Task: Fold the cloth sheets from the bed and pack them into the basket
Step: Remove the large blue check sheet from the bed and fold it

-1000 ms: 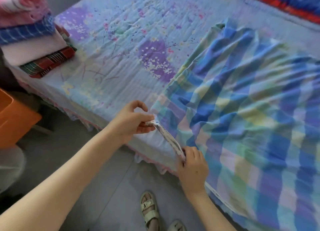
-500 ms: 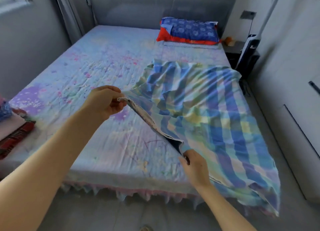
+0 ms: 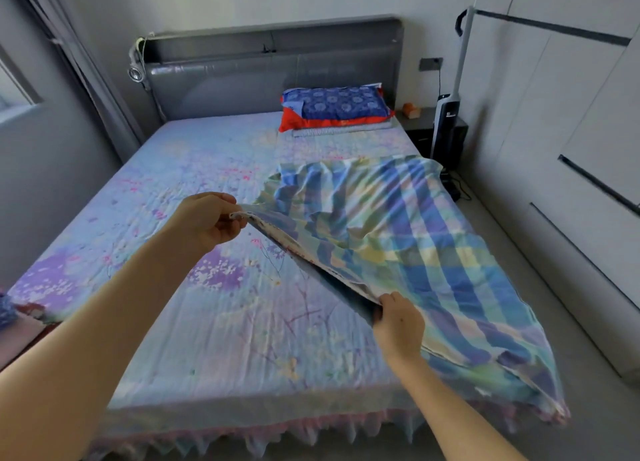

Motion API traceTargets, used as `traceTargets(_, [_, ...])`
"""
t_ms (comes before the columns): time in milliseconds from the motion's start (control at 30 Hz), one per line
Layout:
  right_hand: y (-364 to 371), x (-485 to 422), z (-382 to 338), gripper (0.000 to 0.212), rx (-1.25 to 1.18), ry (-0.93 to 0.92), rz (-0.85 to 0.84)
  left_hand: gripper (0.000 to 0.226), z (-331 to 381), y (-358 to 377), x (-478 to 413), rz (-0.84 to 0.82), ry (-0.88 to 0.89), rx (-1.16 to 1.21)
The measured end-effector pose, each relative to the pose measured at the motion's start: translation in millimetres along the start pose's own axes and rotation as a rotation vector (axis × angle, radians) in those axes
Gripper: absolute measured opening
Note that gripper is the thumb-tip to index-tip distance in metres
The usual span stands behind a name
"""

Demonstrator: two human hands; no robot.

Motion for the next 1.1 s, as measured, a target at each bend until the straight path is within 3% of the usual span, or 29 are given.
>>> traceTargets(100, [-15,9,17,0.008,0.074,-0.144,0.157,0.026,3,1,-5,0.010,-0.032,0.014])
traceTargets(200, [-22,7,26,0.014,0.087,-0.249,0.233,0.027,3,7,-8,0.004,-0.071,0.017])
traceTargets(300, [-5,5,16,0.032,0.114,-0.377,0.116,0.028,8,17,-9,0.000,-0.092,0.052])
traceTargets(367, [5,10,9,0.030,0.143,-0.422,0.016,0.026,12,22,-10,-0.002,-0.094,0.068])
traceTargets(433, [6,12,6,0.016,0.121,-0.387,-0.055,0.026,16,28,-10,-0.007,-0.098,0.069])
traceTargets(467, [6,12,4,0.020,0.103,-0.361,-0.081,0.027,18,31,-10,-0.012,-0.098,0.069])
traceTargets(567, [13,9,-3,0.053,0.133,-0.259,-0.146,0.027,22,41,-5,-0.009,-0.102,0.058])
traceTargets(633, [18,1,1,0.065,0.184,-0.144,-0.182,0.027,26,44,-2,0.008,-0.103,0.046])
traceTargets(700, [13,-7,5,0.051,0.225,-0.090,-0.118,0.027,29,43,-2,0.025,-0.104,0.044])
traceTargets(800, [-8,-18,15,0.008,0.219,-0.143,0.053,0.023,31,25,-9,0.076,-0.120,0.110])
traceTargets(867, [-24,-29,23,0.018,0.176,-0.171,0.077,0.021,23,2,-17,0.121,-0.156,0.189])
traceTargets(967, [-30,-53,19,0.036,0.121,-0.197,-0.030,0.024,-5,-40,-31,0.202,-0.242,0.341])
traceTargets(1100, [-11,-78,-6,0.025,0.015,-0.271,-0.216,0.030,-34,-77,-55,0.327,-0.264,0.460])
Point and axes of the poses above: each hand's wrist, its own x-axis away from the middle knuckle, its own y-axis out of the palm, z = x × y, the point moved 9 cm from there along -x, towards the middle knuckle, and after that the axes turned 13 degrees about x, right-handed, at the moved point
